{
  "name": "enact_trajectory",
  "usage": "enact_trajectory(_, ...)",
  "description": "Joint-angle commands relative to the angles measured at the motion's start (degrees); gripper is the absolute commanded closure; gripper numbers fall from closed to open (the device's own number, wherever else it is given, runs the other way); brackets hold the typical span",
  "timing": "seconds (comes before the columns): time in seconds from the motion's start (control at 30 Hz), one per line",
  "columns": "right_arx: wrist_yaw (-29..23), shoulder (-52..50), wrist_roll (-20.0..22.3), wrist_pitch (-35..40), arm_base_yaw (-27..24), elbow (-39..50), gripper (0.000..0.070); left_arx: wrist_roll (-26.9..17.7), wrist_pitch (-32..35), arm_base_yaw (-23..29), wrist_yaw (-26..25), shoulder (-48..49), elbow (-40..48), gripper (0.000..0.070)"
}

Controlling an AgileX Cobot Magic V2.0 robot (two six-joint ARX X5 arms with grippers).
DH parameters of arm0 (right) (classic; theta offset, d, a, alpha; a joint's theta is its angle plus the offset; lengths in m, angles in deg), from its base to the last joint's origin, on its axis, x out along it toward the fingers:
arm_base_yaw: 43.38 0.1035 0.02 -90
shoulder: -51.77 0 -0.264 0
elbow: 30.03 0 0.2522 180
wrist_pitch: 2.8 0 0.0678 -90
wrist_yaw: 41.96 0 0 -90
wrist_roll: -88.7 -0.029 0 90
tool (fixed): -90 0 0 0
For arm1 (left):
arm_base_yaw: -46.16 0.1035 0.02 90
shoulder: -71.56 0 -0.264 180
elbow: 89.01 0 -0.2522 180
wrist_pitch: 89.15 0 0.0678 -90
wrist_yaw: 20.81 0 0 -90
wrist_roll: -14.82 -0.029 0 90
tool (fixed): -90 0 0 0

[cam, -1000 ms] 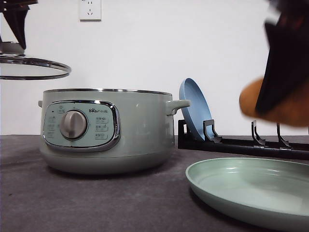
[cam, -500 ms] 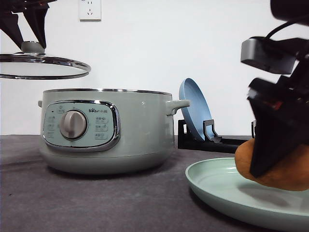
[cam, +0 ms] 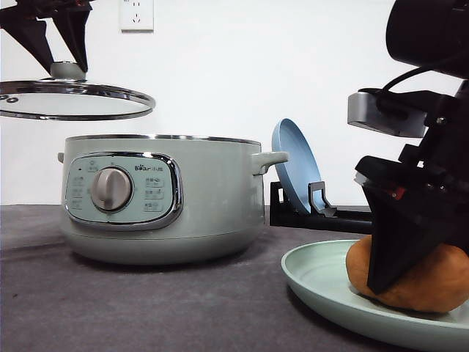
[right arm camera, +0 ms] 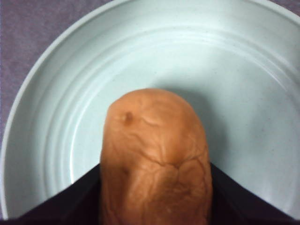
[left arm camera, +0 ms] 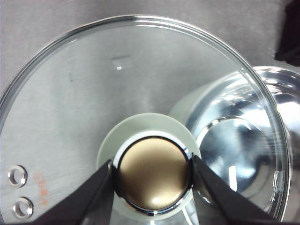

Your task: Transfer potato from steamer to green plate

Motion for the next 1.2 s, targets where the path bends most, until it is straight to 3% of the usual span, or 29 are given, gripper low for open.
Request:
enact_trajectory(0.0, -0.4, 1.6, 0.0, -0.2, 0.5, 0.1, 0.0386, -0.5, 1.5, -0.5, -0.2, 0.2, -2.2, 0.07)
enact_trajectory(0.1, -1.7, 1.5, -0.1, -0.3, 0.5, 0.0, 0.0156, -0.5, 1.5, -1.3, -0.2, 0.2, -2.2, 0.07)
enact_trajectory(0.2, -2.2, 0.4, -0.3, -1.2, 0.5, -0.6, 0.0034, -0.5, 1.5, -2.1, -0.2, 0.2, -2.2, 0.07)
enact_trajectory(0.37, -1.9, -4.9, -0.8, -6.1, 0.5, -3.4, 0.0022, -0.5, 1.4, -3.4, -0.2, 0.2, -2.2, 0.07)
enact_trajectory(0.87, -1.8, -30.4, -1.4, -34.5, 0.6, -20.8, 0.0022, -0.5, 0.6, -9.6, -0.2, 0.2, -2.2, 0.07)
enact_trajectory(1.17, -1.9, -39.5, -2.6, -39.0, 0.6, -30.2, 0.0022, -0.5, 0.5, -14.8, -0.2, 0.2, -2.2, 0.07)
